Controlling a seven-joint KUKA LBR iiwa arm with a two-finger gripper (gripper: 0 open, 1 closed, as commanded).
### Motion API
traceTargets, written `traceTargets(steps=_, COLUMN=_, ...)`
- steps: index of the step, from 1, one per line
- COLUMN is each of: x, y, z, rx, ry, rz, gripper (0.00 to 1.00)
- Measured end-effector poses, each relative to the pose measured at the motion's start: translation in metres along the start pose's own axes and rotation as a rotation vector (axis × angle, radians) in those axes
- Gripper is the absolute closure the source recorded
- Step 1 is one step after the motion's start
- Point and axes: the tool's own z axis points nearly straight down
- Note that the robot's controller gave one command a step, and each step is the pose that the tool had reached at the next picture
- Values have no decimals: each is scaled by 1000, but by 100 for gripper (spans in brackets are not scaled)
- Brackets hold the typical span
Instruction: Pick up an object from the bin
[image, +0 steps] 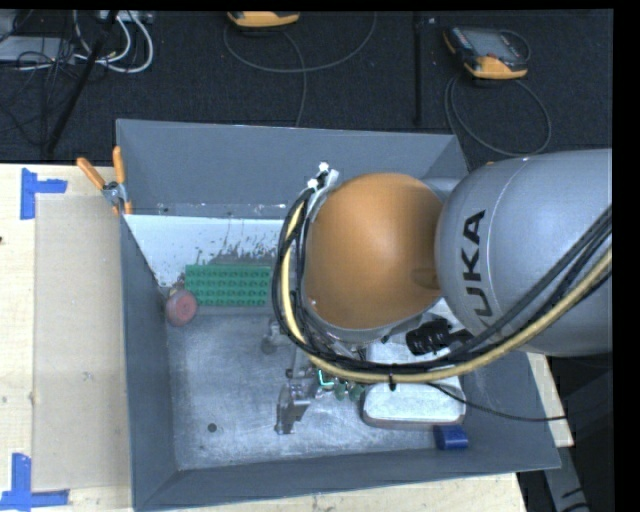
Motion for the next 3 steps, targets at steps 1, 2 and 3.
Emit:
traceTargets(steps=1, x=-3, y=-98, z=169, rx=-3, ry=-30, rz=-227, gripper=0)
traceTargets(steps=2, x=-99, y=-154, z=168, rx=-1, ry=-11, rz=-200, gripper=0)
traceTargets(steps=3, x=-100, y=-154, z=167, rx=-2, ry=-8, rz=-195, gripper=0)
